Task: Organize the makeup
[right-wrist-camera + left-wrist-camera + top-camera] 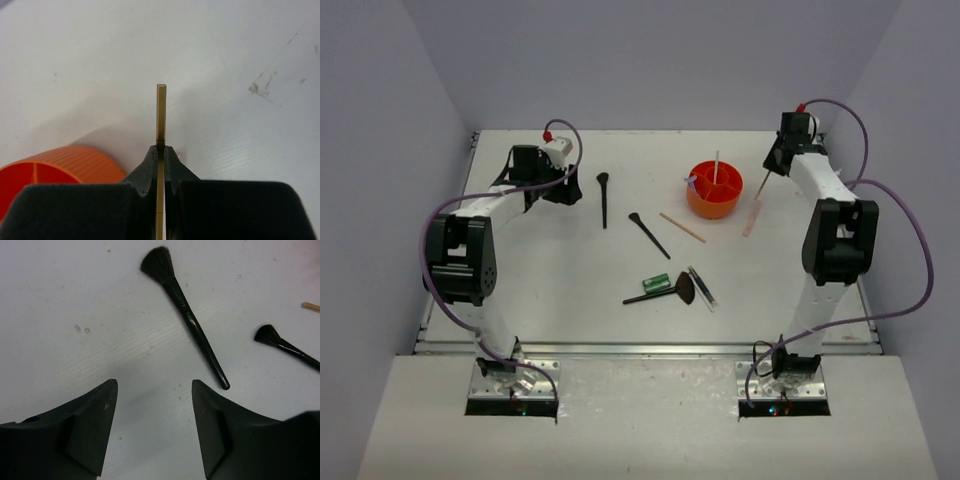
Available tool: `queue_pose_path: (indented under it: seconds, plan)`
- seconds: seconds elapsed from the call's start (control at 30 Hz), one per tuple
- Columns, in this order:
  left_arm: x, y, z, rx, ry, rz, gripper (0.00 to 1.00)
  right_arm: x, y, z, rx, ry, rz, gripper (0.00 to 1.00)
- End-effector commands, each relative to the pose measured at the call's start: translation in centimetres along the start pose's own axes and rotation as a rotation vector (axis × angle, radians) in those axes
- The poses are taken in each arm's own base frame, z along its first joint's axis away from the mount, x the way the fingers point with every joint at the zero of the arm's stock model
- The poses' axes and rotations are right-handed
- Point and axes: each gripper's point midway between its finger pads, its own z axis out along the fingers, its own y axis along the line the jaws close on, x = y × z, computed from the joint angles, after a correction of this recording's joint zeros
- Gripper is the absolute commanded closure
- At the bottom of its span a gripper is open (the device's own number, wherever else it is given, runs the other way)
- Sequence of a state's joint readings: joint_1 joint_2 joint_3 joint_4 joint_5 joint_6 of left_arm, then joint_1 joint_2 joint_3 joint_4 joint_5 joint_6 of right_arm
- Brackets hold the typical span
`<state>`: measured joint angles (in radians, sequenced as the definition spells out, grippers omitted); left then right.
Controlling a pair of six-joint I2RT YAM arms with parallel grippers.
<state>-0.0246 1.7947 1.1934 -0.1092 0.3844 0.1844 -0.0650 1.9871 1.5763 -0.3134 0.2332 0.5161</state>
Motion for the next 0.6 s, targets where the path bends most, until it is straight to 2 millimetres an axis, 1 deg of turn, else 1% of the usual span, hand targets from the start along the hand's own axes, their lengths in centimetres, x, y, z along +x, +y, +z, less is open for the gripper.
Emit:
queue_pose_path:
  seconds: [0.0, 0.03, 0.07, 0.1, 0.13, 0.17, 0.2, 0.23, 0.3, 0.33, 0.4, 0.5, 0.57]
  plan:
    - [-2.4, 0.4, -1.5, -0.024, -0.068, 0.031, 0.42, -9.4, 1.6, -6.2, -0.098, -0.361, 0.021, 1.00]
    - [-2.3, 0.4, -1.5, -0.022, -0.065, 0.029, 0.42, -9.8, 2.1, -7.1, -0.134, -0.399, 0.022, 1.00]
    - [-2.2, 0.4, -1.4, -0.022, -0.061, 0.024, 0.42, -10.7, 2.6, -8.6, -0.173, -0.463, 0.021, 1.00]
    - [-2.1, 0.4, -1.3, -0.022, -0.058, 0.019, 0.42, -11.0, 3.9, -10.0, -0.230, -0.517, -0.005, 1.00]
    - [-2.0, 0.4, -1.3, -0.022, -0.057, 0.015, 0.42, -11.0, 5.7, -11.3, -0.298, -0.564, -0.047, 1.00]
    - [-2.0, 0.5, -1.3, -0.022, -0.056, 0.015, 0.42, -11.4, 5.8, -12.1, -0.301, -0.586, -0.076, 1.00]
    - [-2.0, 0.4, -1.2, -0.021, -0.055, 0.009, 0.42, -11.3, 8.2, -13.7, -0.371, -0.679, -0.144, 1.00]
    - [-2.0, 0.4, -1.2, -0.020, -0.054, 0.004, 0.42, -10.6, 10.8, -15.0, -0.434, -0.731, -0.202, 1.00]
    - [-2.0, 0.3, -1.1, -0.011, -0.050, -0.003, 0.42, -9.7, 14.1, -16.2, -0.508, -0.796, -0.303, 1.00]
    - [-2.1, 0.3, -1.1, -0.010, -0.051, -0.005, 0.42, -9.3, 15.1, -16.2, -0.526, -0.806, -0.331, 1.00]
    - [-2.1, 0.2, -1.2, -0.010, -0.050, -0.007, 0.42, -9.0, 16.0, -15.8, -0.542, -0.811, -0.349, 1.00]
    - [-2.0, 0.2, -1.3, -0.011, -0.049, -0.005, 0.42, -7.8, 17.1, -14.0, -0.548, -0.778, -0.374, 1.00]
    - [-1.9, 0.1, -1.4, -0.010, -0.045, -0.003, 0.41, -6.6, 17.8, -12.4, -0.541, -0.750, -0.411, 1.00]
